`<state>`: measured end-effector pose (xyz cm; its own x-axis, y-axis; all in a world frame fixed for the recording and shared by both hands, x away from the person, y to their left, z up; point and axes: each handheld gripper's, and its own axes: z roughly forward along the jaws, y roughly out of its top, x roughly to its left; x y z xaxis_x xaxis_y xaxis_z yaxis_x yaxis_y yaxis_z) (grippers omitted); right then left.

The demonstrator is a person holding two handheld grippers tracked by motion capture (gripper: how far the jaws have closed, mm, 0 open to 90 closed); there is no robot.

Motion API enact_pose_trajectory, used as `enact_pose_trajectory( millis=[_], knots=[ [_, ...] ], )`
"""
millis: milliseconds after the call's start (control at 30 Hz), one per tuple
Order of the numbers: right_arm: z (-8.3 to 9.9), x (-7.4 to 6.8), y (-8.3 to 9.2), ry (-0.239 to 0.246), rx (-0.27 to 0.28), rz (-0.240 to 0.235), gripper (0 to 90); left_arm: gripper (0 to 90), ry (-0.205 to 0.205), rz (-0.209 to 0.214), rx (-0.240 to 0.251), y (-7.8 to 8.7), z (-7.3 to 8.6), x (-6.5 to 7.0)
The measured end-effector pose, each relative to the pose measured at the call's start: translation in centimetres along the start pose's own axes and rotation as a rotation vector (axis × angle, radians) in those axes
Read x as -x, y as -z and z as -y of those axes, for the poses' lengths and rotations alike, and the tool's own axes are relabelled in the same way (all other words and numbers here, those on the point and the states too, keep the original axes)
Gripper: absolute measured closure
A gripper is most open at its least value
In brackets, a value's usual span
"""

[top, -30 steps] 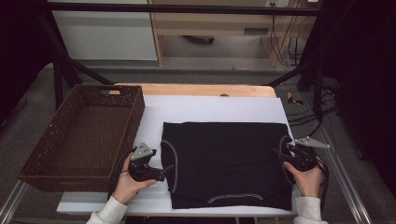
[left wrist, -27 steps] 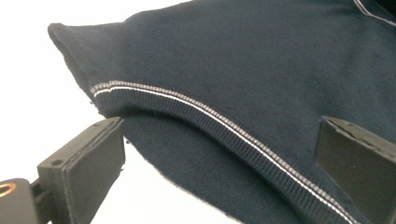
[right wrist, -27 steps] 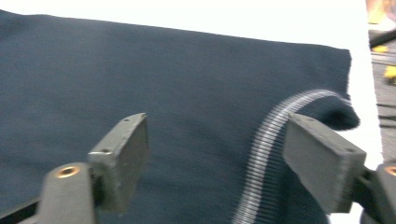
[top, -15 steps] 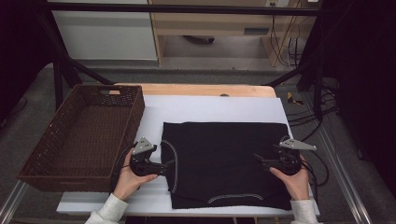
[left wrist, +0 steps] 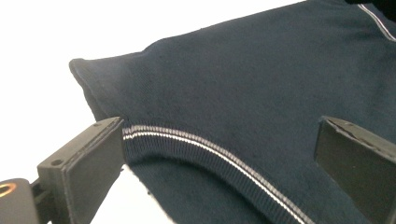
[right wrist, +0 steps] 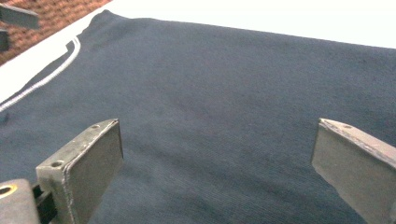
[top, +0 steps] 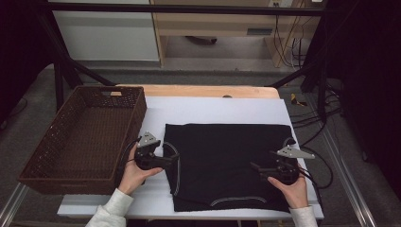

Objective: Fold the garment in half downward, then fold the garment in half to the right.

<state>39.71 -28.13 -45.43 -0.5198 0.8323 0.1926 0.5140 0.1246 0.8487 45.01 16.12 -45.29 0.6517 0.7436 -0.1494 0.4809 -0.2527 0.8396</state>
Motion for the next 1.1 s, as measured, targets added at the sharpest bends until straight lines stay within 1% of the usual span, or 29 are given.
enact_pose_trajectory(
  millis=[33,133,233,300,433,533,600,700,800,833,900,1000,1100],
  knots=[
    [0.0,-0.1,0.0,0.001,0.003,-0.005,3.1,1.7,-0.003,-0.006,0.001,-0.1,-0.1,0.0],
    [0.0,-0.5,-0.2,0.014,-0.003,-0.009,2.7,1.7,0.007,-0.008,-0.001,-0.6,-0.4,-0.2],
    [0.0,-0.7,-0.3,0.013,-0.005,-0.013,2.4,1.7,0.017,-0.014,-0.008,-1.2,-0.7,-0.4],
    [0.0,-0.8,-0.3,0.021,-0.007,-0.011,2.3,1.7,0.025,-0.021,-0.009,-1.4,-0.9,-0.6],
    [0.1,-0.8,-0.3,0.021,-0.005,-0.013,2.2,1.8,0.047,-0.027,-0.007,-1.7,-1.1,-1.0],
    [0.1,-0.8,-0.4,0.021,-0.005,-0.011,1.8,1.8,0.054,-0.048,-0.006,-2.0,-1.4,-1.3],
    [0.1,-0.9,-0.4,0.021,-0.011,-0.009,1.5,1.8,0.064,-0.048,-0.007,-2.2,-1.6,-1.4],
    [0.1,-0.9,-0.4,0.019,-0.016,-0.007,1.3,2.0,0.063,-0.072,-0.012,-2.5,-1.9,-1.6],
    [0.2,-0.9,-0.5,0.026,-0.02,-0.006,1.2,2.2,0.07,-0.086,-0.018,-2.7,-2.2,-1.8],
    [0.2,-0.9,-0.5,0.024,-0.021,-0.006,1.2,2.4,0.068,-0.089,-0.016,-2.8,-2.3,-1.8],
    [0.2,-0.9,-0.6,0.022,-0.022,-0.006,1.2,4.2,0.077,-0.085,-0.007,-3.0,-2.4,-1.9],
    [0.2,-0.9,-0.6,0.024,-0.024,-0.006,1.0,4.9,0.075,-0.1,-0.03,-3.5,-2.7,-2.1],
    [0.2,-0.9,-0.6,0.022,-0.025,-0.004,0.8,8.3,0.072,-0.121,-0.05,-3.9,-2.9,-2.4]
  ],
)
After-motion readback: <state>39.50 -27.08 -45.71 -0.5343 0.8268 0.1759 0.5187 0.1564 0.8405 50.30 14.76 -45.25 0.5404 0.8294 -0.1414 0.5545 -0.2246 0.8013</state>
